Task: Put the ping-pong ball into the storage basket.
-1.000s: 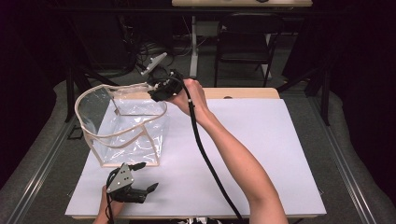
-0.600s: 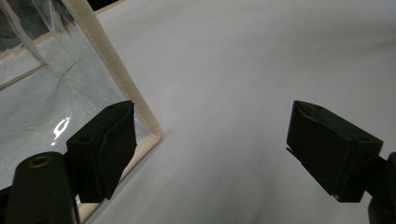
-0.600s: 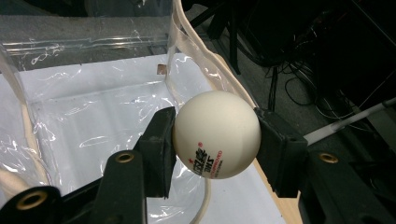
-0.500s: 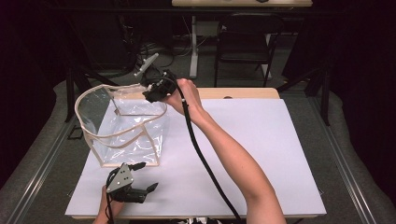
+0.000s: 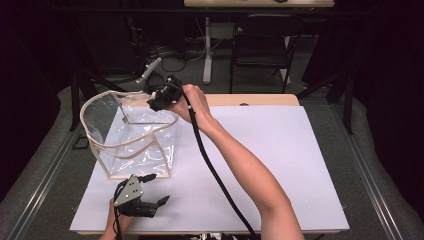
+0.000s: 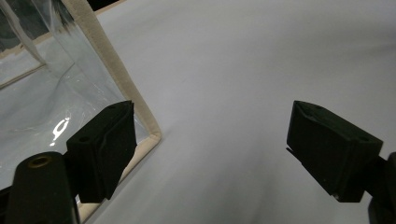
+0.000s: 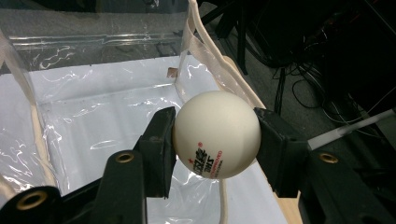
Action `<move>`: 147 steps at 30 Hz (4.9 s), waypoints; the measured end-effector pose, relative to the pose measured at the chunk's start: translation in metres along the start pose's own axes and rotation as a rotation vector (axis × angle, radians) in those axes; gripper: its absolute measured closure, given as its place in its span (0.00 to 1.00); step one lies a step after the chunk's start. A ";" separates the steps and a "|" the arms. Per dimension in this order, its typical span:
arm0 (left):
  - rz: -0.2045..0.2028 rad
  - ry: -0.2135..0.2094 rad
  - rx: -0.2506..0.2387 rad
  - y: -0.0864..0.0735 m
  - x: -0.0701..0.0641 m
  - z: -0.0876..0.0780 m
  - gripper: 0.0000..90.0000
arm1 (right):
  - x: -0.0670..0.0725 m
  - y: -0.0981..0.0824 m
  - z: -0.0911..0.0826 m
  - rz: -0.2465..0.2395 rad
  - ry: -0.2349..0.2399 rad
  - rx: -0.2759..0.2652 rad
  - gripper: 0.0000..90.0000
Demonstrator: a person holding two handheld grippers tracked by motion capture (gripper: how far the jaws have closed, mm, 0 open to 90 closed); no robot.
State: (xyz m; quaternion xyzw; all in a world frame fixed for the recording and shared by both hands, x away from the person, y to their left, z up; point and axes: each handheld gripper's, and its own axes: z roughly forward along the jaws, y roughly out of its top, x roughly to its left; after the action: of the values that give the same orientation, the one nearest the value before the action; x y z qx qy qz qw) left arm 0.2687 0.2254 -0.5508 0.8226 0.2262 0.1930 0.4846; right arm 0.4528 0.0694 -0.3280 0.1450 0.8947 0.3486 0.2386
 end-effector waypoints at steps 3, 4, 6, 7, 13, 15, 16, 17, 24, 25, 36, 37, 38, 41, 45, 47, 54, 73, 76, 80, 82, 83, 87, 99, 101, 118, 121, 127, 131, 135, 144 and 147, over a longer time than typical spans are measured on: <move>0.000 -0.001 -0.002 0.000 0.000 0.000 0.18 | 0.001 0.002 0.002 -0.007 0.005 0.001 0.57; 0.000 -0.001 -0.002 0.000 0.000 0.000 0.18 | 0.002 0.003 0.003 -0.008 0.006 0.001 0.57; -0.002 0.001 0.001 0.000 0.000 0.000 0.18 | 0.003 0.004 0.004 -0.011 0.009 0.004 0.57; -0.002 0.000 0.001 0.000 0.000 0.000 0.18 | 0.003 0.005 0.005 -0.012 0.008 0.005 0.57; -0.001 -0.002 0.002 0.000 0.001 0.000 0.18 | 0.006 0.008 0.009 -0.022 0.020 0.016 0.57; -0.001 -0.001 -0.002 0.000 0.001 0.000 0.18 | 0.008 0.010 0.011 -0.025 0.024 0.016 0.57; 0.001 -0.002 0.000 0.000 0.001 0.000 0.18 | 0.009 0.010 0.011 -0.025 0.025 0.017 0.57; 0.001 -0.001 0.000 0.000 0.001 0.000 0.18 | 0.010 0.011 0.012 -0.029 0.025 0.016 0.57; -0.002 0.000 0.001 0.000 0.001 -0.001 0.18 | 0.016 0.014 0.017 -0.032 0.036 0.029 0.57; -0.002 0.000 -0.002 0.000 0.001 -0.001 0.18 | 0.017 0.014 0.018 -0.032 0.038 0.034 0.57; -0.001 0.003 -0.011 0.001 0.000 -0.002 0.18 | 0.026 0.014 0.033 -0.038 0.067 0.081 0.57; 0.002 0.002 -0.009 0.001 0.000 -0.002 0.18 | 0.027 0.014 0.034 -0.039 0.068 0.086 0.57; 0.002 0.002 -0.009 0.001 0.000 -0.002 0.18 | 0.027 0.014 0.036 -0.042 0.073 0.093 0.57; 0.003 0.001 -0.010 0.001 0.001 -0.002 0.18 | 0.029 0.014 0.040 -0.044 0.078 0.110 0.57; -0.002 0.001 -0.014 0.001 0.000 -0.002 0.18 | 0.030 0.012 0.046 -0.045 0.088 0.131 0.57; -0.002 0.001 -0.015 0.001 0.000 -0.003 0.18 | 0.030 0.011 0.048 -0.044 0.090 0.139 0.57; 0.004 0.002 -0.017 0.001 0.000 -0.003 0.18 | 0.031 0.008 0.053 -0.023 0.114 0.167 0.57; 0.009 -0.002 -0.020 0.002 -0.001 -0.003 0.18 | 0.032 0.006 0.057 -0.004 0.147 0.254 0.43; 0.010 -0.003 -0.016 0.002 -0.001 -0.003 0.18 | 0.031 0.006 0.054 0.014 0.138 0.236 0.32; 0.008 -0.001 -0.021 0.002 -0.001 -0.004 0.18 | 0.026 0.006 0.047 0.059 0.140 0.197 0.22; 0.009 -0.001 -0.019 0.002 -0.001 -0.004 0.18 | 0.023 0.006 0.042 0.075 0.136 0.172 0.17; 0.007 -0.004 -0.021 0.002 -0.001 -0.003 0.18 | 0.022 0.006 0.039 0.080 0.135 0.157 0.17; 0.007 -0.006 -0.015 0.002 -0.001 -0.003 0.18 | 0.016 0.005 0.026 0.102 0.148 0.114 0.16; 0.004 -0.005 -0.011 0.002 -0.001 -0.002 0.18 | 0.001 -0.002 -0.001 0.133 0.136 0.074 0.11; 0.007 -0.007 -0.014 0.002 -0.002 -0.002 0.18 | -0.001 -0.004 -0.005 0.140 0.130 0.076 0.11; 0.010 -0.012 -0.008 0.002 -0.002 -0.001 0.18 | -0.012 -0.029 -0.026 0.162 0.084 0.065 0.04; 0.009 -0.013 -0.008 0.002 -0.002 -0.001 0.18 | -0.014 -0.035 -0.030 0.161 0.074 0.070 0.04; 0.009 -0.014 -0.008 0.002 -0.002 -0.001 0.18 | -0.020 -0.045 -0.037 0.169 0.060 0.082 0.03; 0.008 -0.015 -0.008 0.002 -0.002 -0.001 0.18 | -0.023 -0.054 -0.042 0.174 0.048 0.086 0.03; 0.011 -0.015 -0.006 0.002 -0.002 -0.001 0.18 | -0.024 -0.063 -0.046 0.181 0.040 0.084 0.03; 0.010 -0.011 -0.006 0.002 -0.002 -0.001 0.18 | -0.025 -0.084 -0.047 0.193 0.036 0.102 0.03; 0.010 -0.013 -0.006 0.002 -0.002 -0.001 0.18 | -0.026 -0.089 -0.050 0.197 0.028 0.107 0.02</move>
State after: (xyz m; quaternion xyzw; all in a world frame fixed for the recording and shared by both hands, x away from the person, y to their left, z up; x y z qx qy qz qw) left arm 0.2669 0.2237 -0.5486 0.8236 0.2184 0.1909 0.4874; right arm 0.4404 -0.0331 -0.3496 0.2401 0.8967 0.3239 0.1827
